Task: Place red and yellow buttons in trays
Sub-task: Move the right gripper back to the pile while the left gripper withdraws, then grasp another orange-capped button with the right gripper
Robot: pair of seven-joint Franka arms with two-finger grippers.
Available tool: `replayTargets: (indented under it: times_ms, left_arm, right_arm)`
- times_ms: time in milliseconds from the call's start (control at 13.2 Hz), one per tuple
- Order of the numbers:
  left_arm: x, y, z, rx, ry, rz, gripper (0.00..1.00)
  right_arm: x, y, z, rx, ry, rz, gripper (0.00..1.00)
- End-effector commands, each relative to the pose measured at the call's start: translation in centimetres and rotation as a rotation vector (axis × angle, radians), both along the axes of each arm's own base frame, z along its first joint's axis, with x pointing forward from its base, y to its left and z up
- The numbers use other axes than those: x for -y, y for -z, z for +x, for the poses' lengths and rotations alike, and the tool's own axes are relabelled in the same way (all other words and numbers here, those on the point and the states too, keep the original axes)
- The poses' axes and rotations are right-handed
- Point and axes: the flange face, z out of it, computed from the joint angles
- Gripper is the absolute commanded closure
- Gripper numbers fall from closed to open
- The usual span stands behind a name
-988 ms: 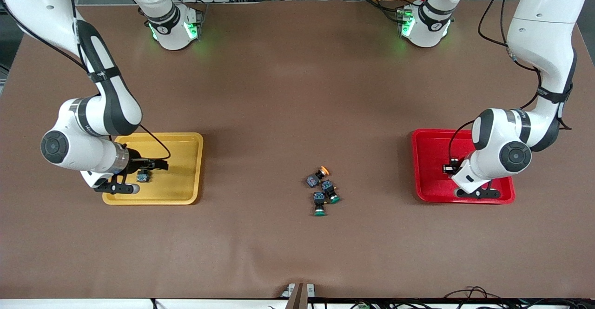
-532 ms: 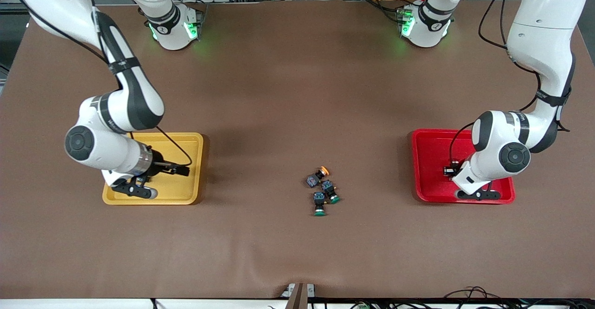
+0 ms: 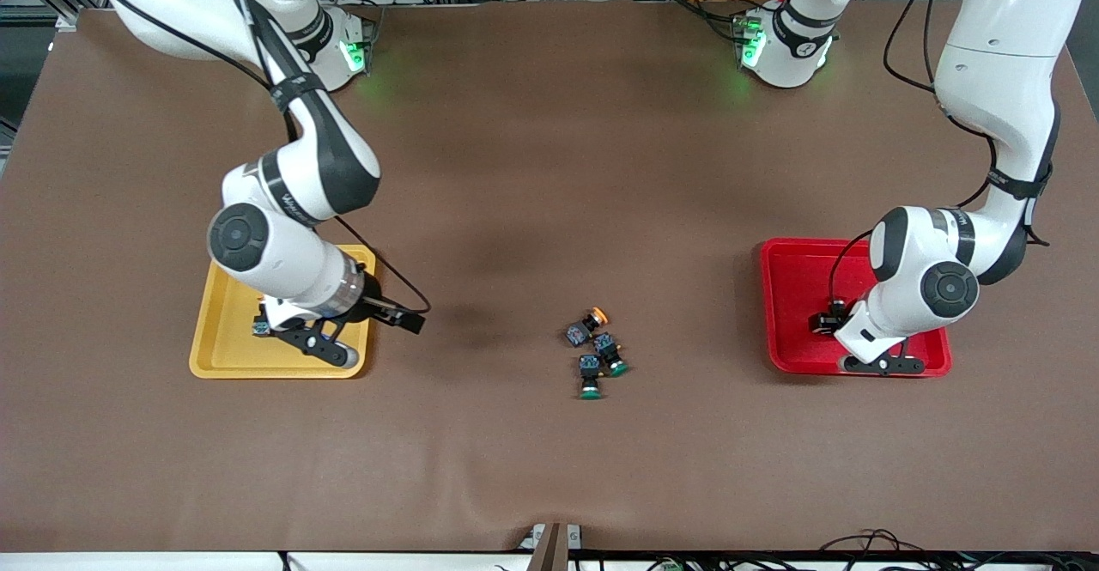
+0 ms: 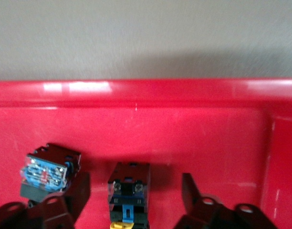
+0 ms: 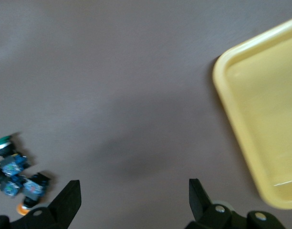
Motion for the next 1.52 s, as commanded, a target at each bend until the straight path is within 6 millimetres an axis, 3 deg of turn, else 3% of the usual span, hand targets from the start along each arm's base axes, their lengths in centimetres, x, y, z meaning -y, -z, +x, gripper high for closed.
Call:
replayTargets:
  times_ms: [0,304,532,608,836,1216,1444]
  left_arm:
    - [-0.2,-4.9,0.6,0.064,0.011,0.022,0.0]
    - [-0.2,-10.2,0.8,0.114,-0.004,0.028,0.0]
    - [-0.5,-14.9,0.2,0.122,-0.005,0.048,0.0]
    - [-0.5,-16.5,-0.1,0.116,-0.004,0.056,0.0]
    - [-0.6,-20.0,-0.9,0.107,-0.034,0.042,0.0]
    - [-0.6,-27.0,-3.4,0.12,-0.081,0.009,0.0]
    - [-1.1,-31.3,-4.9,0.112,-0.106,-0.001,0.0]
  right_arm:
    - [-4.4,0.6,0.9,-0.012,0.074,0.033,0.0]
    - [-12.3,0.9,0.0,0.022,0.209,0.099,0.0]
    - [-17.1,2.8,-2.0,0.027,0.25,0.121,0.0]
    - [-17.7,3.5,-1.9,0.021,0.308,0.132,0.0]
    - [-22.2,5.5,-2.6,0.01,0.374,0.169,0.0]
    - [-25.5,12.2,-3.9,0.028,0.383,0.096,0.0]
    - [-25.9,14.3,-4.3,0.041,0.397,0.098,0.0]
